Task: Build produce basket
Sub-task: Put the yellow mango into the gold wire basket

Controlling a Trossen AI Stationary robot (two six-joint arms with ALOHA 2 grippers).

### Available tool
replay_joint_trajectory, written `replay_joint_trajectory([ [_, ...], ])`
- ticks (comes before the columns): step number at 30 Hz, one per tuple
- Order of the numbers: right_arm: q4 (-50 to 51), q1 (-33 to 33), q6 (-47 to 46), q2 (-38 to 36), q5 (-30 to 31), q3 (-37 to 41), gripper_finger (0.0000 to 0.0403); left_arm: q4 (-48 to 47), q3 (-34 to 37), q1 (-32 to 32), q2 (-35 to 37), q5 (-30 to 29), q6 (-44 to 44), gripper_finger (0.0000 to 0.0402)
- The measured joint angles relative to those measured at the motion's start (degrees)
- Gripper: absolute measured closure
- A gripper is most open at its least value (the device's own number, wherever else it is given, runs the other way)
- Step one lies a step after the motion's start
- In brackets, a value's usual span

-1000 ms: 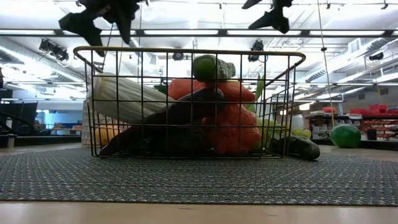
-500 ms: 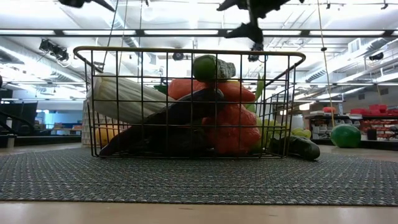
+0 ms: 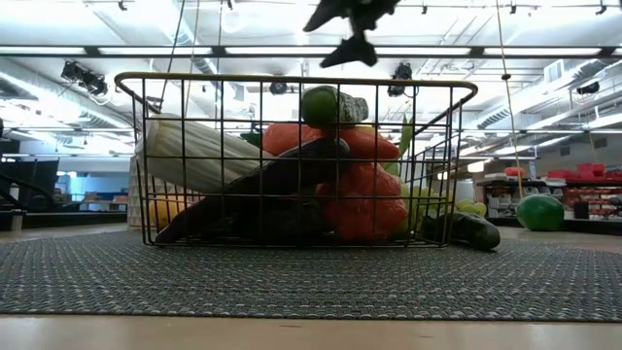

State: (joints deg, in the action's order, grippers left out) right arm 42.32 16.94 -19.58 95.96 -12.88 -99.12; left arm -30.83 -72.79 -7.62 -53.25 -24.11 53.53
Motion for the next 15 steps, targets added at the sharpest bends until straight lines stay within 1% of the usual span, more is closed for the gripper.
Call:
replay_joint_trajectory([
  [2, 2.3, -0.8, 0.1, 3.1, -0.1, -3.6, 0.0055, 4.8, -0.1, 0.0, 0.3, -0.3, -2.9, 0.0100],
  [4, 3.1, -1.6, -0.3, 6.1, -0.1, -6.8, 0.0055, 6.4, 0.0, 0.0, 0.8, -0.5, -4.7, 0.0100],
  [7, 4.4, -2.4, -1.8, 9.1, -0.1, -10.0, 0.0055, 7.7, 0.0, 0.0, 1.5, -0.6, -5.3, 0.0100],
  [11, 4.1, -3.5, -3.2, 11.5, 0.2, -11.0, 0.0055, 10.5, 0.0, -0.7, 2.0, -0.6, -7.8, 0.0100],
  [15, 2.7, -5.2, -3.8, 14.2, 0.6, -11.1, 0.0056, 16.7, 0.0, -2.1, 2.4, -0.5, -12.8, 0.0100],
])
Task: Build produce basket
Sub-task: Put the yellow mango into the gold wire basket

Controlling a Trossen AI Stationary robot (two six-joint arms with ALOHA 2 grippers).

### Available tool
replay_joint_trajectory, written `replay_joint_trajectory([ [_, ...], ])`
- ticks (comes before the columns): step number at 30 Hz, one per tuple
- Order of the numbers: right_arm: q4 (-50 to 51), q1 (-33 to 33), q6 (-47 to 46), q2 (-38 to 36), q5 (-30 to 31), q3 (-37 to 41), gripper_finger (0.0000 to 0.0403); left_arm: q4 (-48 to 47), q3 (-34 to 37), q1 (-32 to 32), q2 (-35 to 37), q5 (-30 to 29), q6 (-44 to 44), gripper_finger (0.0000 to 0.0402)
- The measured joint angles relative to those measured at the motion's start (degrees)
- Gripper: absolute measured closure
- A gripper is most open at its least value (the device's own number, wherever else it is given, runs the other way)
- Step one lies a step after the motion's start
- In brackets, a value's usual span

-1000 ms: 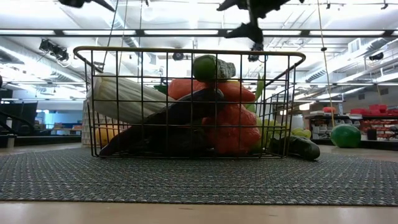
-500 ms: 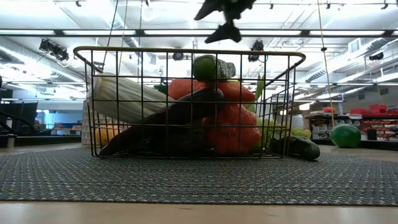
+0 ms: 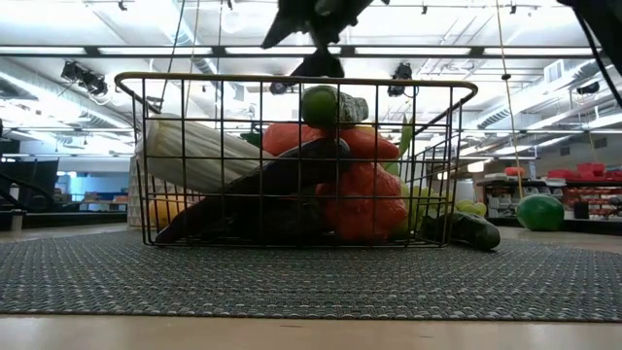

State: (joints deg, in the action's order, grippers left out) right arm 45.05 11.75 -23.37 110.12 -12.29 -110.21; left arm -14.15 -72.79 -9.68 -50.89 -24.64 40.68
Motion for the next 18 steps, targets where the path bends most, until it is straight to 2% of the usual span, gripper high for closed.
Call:
replay_joint_trajectory([
  [5, -2.5, -2.3, -2.8, 2.5, 0.5, 0.0, 0.0056, 5.2, 0.0, -1.0, 0.0, 0.0, -3.8, 0.0100],
  [13, -11.3, -4.8, -8.5, 4.6, 6.1, 0.0, 0.0056, 8.1, 0.0, -1.0, 0.0, 0.4, -4.0, 0.0100],
  [18, -15.7, -5.4, -11.1, 6.2, 6.9, 0.0, 0.0056, 10.8, 0.0, -1.0, 0.0, 1.3, -4.3, 0.0100],
])
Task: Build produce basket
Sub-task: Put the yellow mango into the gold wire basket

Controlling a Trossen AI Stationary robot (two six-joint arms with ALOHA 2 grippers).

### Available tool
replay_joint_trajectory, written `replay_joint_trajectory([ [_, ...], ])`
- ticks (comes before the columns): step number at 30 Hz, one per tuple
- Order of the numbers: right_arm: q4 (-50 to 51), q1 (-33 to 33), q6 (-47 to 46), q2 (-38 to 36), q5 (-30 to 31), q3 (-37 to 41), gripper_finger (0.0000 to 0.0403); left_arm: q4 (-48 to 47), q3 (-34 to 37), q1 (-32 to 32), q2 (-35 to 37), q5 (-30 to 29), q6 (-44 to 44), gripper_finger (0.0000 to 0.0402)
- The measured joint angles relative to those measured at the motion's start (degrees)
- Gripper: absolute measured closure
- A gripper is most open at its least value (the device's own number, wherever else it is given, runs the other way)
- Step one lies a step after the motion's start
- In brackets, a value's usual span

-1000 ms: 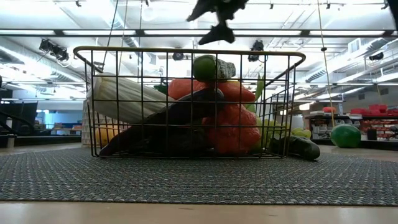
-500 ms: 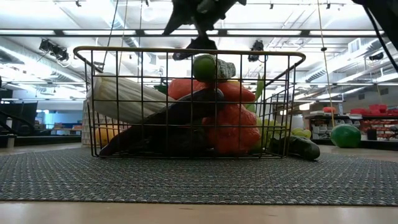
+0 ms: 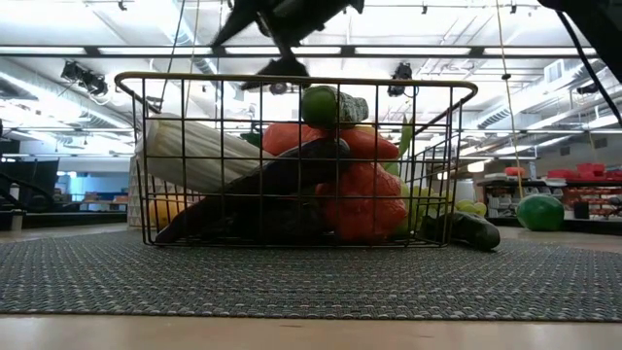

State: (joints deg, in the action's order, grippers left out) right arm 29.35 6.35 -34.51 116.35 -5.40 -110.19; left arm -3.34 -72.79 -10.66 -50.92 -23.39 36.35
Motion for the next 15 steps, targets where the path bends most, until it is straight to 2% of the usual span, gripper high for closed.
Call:
replay_joint_trajectory([
  [8, -0.4, 0.1, 0.1, 0.1, 1.6, 0.0, 0.0056, 1.4, 0.0, 0.0, 0.0, 1.4, -0.6, 0.0100],
  [15, 6.3, 0.4, 4.8, 0.0, 2.6, 0.0, 0.0056, -1.5, 0.0, 0.0, 0.0, 1.5, -1.0, 0.0100],
])
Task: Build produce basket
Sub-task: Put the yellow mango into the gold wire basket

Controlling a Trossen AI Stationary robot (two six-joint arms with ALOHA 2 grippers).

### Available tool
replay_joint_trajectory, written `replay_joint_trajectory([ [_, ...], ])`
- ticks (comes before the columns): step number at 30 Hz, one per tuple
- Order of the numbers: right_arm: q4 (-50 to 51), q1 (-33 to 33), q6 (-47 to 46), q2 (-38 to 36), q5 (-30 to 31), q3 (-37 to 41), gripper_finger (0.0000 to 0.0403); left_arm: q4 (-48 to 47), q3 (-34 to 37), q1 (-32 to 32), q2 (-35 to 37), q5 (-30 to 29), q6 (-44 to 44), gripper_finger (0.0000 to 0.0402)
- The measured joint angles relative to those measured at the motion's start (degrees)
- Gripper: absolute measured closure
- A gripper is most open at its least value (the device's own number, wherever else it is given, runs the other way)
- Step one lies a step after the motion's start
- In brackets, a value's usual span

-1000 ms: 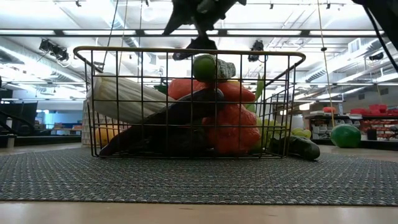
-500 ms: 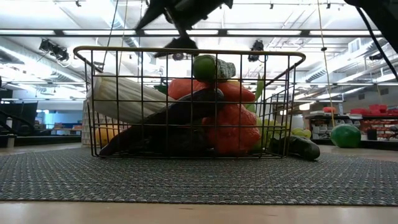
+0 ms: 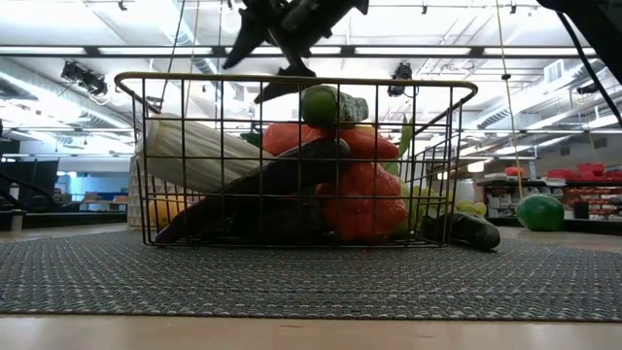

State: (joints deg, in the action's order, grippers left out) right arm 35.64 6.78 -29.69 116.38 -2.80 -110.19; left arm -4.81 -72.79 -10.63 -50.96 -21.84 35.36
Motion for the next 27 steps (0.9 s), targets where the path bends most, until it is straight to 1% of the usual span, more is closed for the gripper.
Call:
replay_joint_trajectory([
  [3, 2.9, 0.6, 0.3, -0.5, 0.0, 0.0, 0.0056, -4.8, 0.0, 0.0, 0.0, -0.9, 1.8, 0.0100],
  [7, 7.7, 2.3, -0.1, -2.2, 0.0, 0.0, 0.0056, -16.0, 0.0, 0.1, 0.0, -4.5, 8.0, 0.0100],
  [12, 14.8, 4.5, 1.8, -5.4, -0.1, 0.0, 0.0056, -34.1, 0.0, 1.3, -0.8, -10.2, 22.0, 0.0100],
  [16, 19.3, 6.0, 3.5, -9.2, -0.2, 0.0, 0.0056, -46.4, 0.0, 3.6, -3.2, -11.5, 32.9, 0.0100],
  [20, 24.1, 7.6, 5.8, -13.1, -0.2, 0.0, 0.0056, -53.6, 0.0, 6.7, -7.3, -10.6, 40.5, 0.0100],
  [24, 30.1, 9.6, 8.2, -17.1, -0.2, 0.0, 0.0056, -56.4, 0.0, 10.7, -12.4, -6.9, 42.4, 0.0100],
  [27, 34.5, 11.4, 9.2, -20.0, -0.3, 0.0, 0.0056, -56.7, 0.0, 14.4, -16.7, -2.2, 42.3, 0.0100],
])
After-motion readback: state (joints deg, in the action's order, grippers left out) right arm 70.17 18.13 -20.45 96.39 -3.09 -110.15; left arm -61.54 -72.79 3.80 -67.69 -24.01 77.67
